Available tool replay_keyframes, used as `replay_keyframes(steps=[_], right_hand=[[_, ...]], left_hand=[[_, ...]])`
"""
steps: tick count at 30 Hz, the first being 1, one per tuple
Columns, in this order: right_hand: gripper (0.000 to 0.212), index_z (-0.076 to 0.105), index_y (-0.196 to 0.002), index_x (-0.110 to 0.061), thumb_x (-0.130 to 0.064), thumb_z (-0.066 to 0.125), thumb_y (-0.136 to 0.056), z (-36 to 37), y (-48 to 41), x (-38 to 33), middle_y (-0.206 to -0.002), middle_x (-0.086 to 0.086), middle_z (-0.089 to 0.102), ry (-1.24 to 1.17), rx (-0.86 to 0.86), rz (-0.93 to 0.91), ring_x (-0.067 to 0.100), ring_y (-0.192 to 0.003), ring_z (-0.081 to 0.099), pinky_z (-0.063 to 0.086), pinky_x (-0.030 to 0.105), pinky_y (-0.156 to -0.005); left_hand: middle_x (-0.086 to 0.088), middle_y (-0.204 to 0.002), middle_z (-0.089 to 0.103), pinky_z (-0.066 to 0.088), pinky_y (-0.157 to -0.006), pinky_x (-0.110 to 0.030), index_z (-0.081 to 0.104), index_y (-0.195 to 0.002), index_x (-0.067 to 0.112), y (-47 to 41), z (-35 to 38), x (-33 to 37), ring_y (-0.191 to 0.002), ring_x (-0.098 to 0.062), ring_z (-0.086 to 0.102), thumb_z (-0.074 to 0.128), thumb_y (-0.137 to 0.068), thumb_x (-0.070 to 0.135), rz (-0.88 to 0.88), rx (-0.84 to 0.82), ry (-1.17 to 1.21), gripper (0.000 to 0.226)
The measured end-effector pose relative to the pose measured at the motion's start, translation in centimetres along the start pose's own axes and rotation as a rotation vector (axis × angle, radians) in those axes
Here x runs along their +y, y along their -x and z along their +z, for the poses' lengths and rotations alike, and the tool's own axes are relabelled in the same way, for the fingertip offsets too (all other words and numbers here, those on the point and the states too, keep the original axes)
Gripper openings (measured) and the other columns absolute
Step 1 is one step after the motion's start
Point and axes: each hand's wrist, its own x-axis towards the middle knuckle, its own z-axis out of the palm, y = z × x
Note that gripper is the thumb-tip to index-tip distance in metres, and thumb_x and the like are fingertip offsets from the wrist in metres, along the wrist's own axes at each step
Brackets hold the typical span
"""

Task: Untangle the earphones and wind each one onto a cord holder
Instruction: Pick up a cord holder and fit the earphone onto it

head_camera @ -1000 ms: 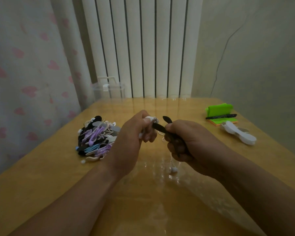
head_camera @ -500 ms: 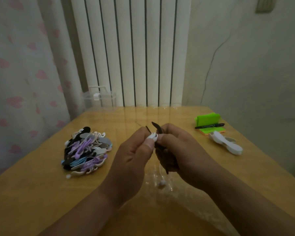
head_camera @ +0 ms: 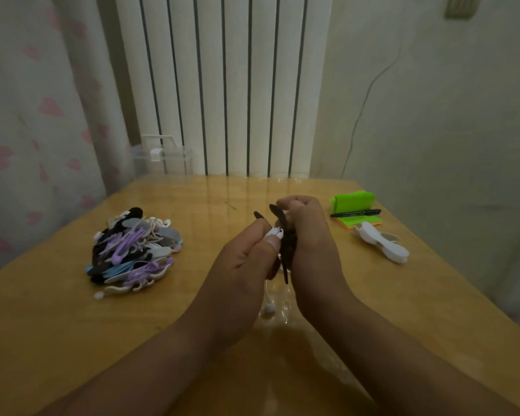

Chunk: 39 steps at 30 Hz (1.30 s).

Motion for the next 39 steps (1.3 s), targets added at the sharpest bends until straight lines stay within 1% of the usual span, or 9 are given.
replay_keyframes(steps=[3,6,10,15,20,23,26,32,39], right_hand=[[0.015,0.056,-0.107,-0.027,-0.035,0.043,-0.107,0.5,-0.5,1.0,-0.1,-0.002,0.061,0.09,0.106,-0.05,0.001,-0.078,0.063,0.055,0.025,-0.063],[0.018,0.054,-0.1,-0.026,-0.04,0.043,-0.101,1.1,-0.7,1.7,-0.102,0.0,0.056,0.2,0.153,-0.197,0.013,-0.093,0.057,0.048,0.033,-0.077],[0.026,0.054,-0.101,-0.016,-0.037,0.038,-0.099,1.5,-0.6,1.9,-0.099,0.006,0.056,0.223,0.103,-0.295,0.015,-0.093,0.055,0.047,0.023,-0.076],[0.028,0.053,-0.116,-0.017,-0.028,0.036,-0.096,0.8,0.1,2.4,-0.121,-0.006,0.057,0.233,-0.22,-0.251,0.001,-0.107,0.056,0.052,0.017,-0.082],[0.044,0.052,-0.142,-0.028,-0.005,0.045,-0.105,-0.1,-0.4,2.2,-0.136,-0.018,0.058,0.413,-0.485,-0.261,-0.005,-0.125,0.054,0.048,0.015,-0.097],[0.027,0.06,-0.13,-0.029,-0.018,0.05,-0.108,-0.6,-0.7,2.3,-0.116,-0.018,0.067,0.499,-0.386,-0.332,0.005,-0.117,0.062,0.052,0.027,-0.098],[0.017,0.063,-0.119,-0.028,-0.022,0.053,-0.106,-1.3,-1.2,2.2,-0.106,-0.018,0.069,0.497,-0.356,-0.297,0.004,-0.107,0.065,0.051,0.02,-0.092],[0.016,0.064,-0.117,-0.032,-0.027,0.062,-0.102,-2.1,-1.9,2.3,-0.104,-0.02,0.07,0.553,-0.378,-0.257,0.0,-0.103,0.065,0.046,0.011,-0.08],[0.016,0.065,-0.118,-0.026,-0.026,0.065,-0.102,-1.9,-2.0,2.3,-0.103,-0.012,0.075,0.473,-0.341,-0.25,0.008,-0.1,0.07,0.05,0.023,-0.079]], left_hand=[[0.009,-0.073,0.054,0.043,-0.067,-0.027,0.059,-0.079,0.029,0.2,0.4,-0.1,-0.071,-0.009,0.048,0.039,-0.112,0.025,-0.099,0.024,0.097,0.039],[-0.013,-0.079,0.056,0.043,-0.069,-0.046,0.062,-0.086,0.006,0.2,0.6,-0.8,-0.075,-0.024,0.049,0.046,-0.105,0.035,-0.186,0.086,0.194,0.038],[-0.01,-0.07,0.056,0.043,-0.058,-0.037,0.064,-0.082,0.001,0.2,1.0,-1.4,-0.066,-0.02,0.049,0.048,-0.102,0.025,-0.261,0.15,0.23,0.035],[-0.006,-0.071,0.054,0.039,-0.057,-0.034,0.071,-0.076,0.018,-0.8,-0.6,-1.7,-0.066,-0.02,0.05,0.05,-0.102,0.026,-0.416,0.238,0.484,0.035],[0.001,-0.059,0.045,0.032,-0.052,-0.027,0.065,-0.083,0.014,-1.2,-3.3,-1.4,-0.048,-0.01,0.037,0.048,-0.102,0.027,-0.537,0.234,0.791,0.029],[0.005,-0.053,0.04,0.025,-0.052,-0.026,0.062,-0.075,0.016,-1.1,-3.7,-1.3,-0.048,-0.01,0.031,0.042,-0.102,0.025,-0.598,0.115,0.777,0.035],[0.005,-0.058,0.029,0.026,-0.054,-0.027,0.065,-0.064,0.021,-1.1,-3.5,-1.3,-0.051,-0.012,0.031,0.041,-0.103,0.025,-0.623,0.057,0.739,0.046],[0.0,-0.068,0.042,0.034,-0.053,-0.027,0.064,-0.125,-0.002,-0.9,-3.0,-1.5,-0.059,-0.014,0.044,0.04,-0.109,0.026,-0.549,0.074,0.423,0.04],[-0.006,-0.097,0.053,0.04,-0.049,-0.024,0.063,-0.128,0.01,-1.2,-3.5,-1.6,-0.062,-0.011,0.05,0.047,-0.11,0.034,-0.536,0.089,0.301,0.033]])
